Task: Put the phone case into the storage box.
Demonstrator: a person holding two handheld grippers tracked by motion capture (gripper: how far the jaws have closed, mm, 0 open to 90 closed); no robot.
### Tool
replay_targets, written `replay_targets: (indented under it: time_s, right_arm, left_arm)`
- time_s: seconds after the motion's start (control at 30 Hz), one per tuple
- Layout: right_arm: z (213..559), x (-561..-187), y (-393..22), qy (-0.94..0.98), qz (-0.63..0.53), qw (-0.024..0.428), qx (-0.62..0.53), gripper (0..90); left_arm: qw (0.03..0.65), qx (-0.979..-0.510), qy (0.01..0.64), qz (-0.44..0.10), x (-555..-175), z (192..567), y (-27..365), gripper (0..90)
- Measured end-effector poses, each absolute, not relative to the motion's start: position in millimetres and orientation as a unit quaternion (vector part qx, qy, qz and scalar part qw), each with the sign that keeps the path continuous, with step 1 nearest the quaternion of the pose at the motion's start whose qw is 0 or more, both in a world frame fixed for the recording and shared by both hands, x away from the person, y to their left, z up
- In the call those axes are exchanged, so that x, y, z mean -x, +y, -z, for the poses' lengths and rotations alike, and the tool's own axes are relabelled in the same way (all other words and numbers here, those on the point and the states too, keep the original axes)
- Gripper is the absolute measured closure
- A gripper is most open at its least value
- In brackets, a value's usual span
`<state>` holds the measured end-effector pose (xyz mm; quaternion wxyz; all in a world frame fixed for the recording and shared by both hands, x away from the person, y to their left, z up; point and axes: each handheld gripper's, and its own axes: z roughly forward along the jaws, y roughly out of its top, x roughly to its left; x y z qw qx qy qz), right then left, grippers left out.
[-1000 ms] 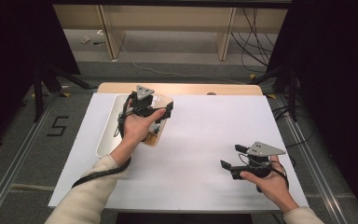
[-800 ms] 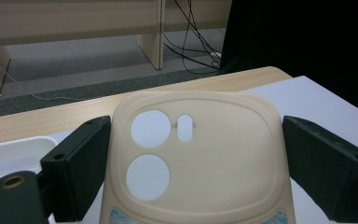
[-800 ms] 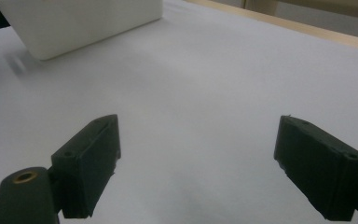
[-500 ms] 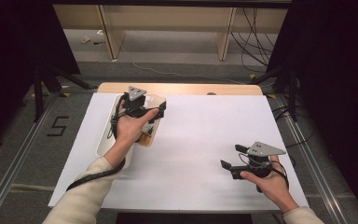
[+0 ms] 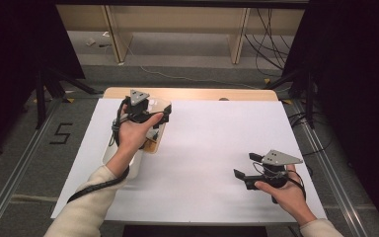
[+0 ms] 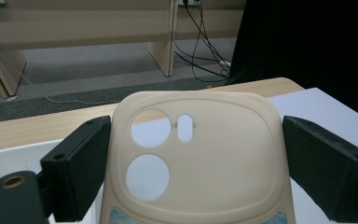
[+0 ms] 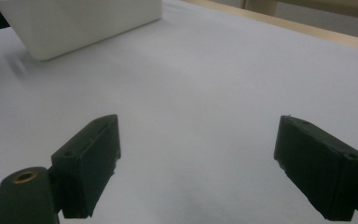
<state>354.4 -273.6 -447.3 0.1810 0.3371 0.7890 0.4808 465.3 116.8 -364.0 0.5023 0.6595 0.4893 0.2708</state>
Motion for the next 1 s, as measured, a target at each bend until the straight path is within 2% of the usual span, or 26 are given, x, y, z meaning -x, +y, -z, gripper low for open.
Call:
replay_targets:
  time_s: [1.0]
  right_arm:
    - [446.7, -354.1, -274.9, 0.788, -0.482, 0.181, -0.337, 15.3]
  left_arm:
    - [0.503, -0.639, 0.501, -0.295, -468.5, 354.0, 138.3, 10.9]
